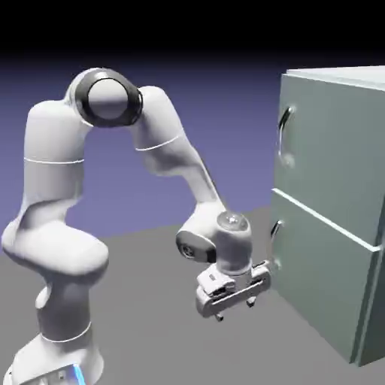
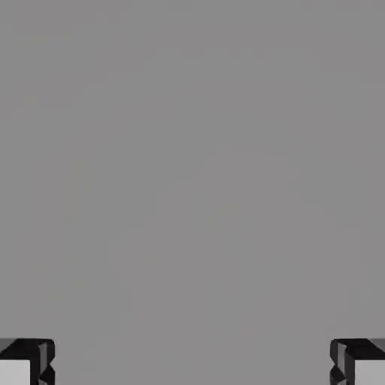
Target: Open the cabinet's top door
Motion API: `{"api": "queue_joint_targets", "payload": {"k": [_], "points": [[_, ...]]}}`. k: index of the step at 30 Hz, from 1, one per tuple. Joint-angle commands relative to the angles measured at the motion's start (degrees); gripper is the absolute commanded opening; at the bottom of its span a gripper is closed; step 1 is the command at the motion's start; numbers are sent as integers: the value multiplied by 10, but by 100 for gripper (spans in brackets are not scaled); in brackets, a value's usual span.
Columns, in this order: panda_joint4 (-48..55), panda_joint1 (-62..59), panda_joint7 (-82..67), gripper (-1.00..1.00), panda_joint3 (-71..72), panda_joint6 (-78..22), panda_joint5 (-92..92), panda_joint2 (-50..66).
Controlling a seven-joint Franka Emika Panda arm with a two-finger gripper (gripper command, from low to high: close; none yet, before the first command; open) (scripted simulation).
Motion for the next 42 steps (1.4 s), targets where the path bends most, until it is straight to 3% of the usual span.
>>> {"api": "queue_joint_targets", "payload": {"k": [1,35,42], "points": [[3,18,19,0,-18,-5,25,21],[121,616,667,0,-644,-175,872,722],[207,542,681,0,-637,-179,912,726]]}}
